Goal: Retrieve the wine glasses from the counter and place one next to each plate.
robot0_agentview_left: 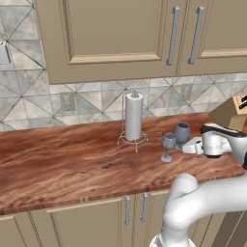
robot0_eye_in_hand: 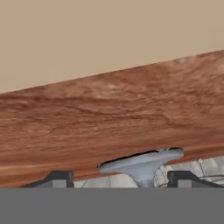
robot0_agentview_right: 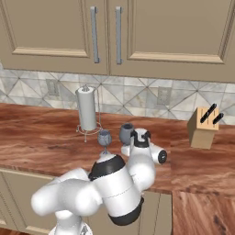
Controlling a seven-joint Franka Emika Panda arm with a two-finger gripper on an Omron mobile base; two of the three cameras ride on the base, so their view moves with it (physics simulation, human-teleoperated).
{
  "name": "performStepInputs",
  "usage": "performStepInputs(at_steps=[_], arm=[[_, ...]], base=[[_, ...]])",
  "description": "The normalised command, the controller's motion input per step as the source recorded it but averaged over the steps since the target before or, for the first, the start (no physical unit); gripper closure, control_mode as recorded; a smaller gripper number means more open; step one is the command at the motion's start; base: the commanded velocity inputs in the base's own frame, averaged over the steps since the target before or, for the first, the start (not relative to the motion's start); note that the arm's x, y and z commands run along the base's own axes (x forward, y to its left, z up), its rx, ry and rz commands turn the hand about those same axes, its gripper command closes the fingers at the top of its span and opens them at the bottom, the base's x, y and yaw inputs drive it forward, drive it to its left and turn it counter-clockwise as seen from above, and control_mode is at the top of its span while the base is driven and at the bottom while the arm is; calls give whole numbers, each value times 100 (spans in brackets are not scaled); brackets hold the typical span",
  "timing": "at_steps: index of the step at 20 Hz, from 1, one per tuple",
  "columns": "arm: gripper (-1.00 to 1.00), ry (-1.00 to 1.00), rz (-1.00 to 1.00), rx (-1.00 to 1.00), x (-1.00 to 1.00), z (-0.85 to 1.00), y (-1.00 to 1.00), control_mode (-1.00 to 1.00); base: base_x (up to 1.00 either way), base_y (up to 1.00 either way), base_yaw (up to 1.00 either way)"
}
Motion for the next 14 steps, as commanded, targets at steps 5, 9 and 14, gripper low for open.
performStepInputs(at_steps=[5, 9, 14], arm=[[-100, 1, 0, 0, 2, -20, 2, -100], [-100, 0, 0, 0, 0, -22, 8, -100], [-100, -7, 4, 2, 0, -20, 18, -100]], base=[[0, 0, 0], [0, 0, 0], [0, 0, 0]])
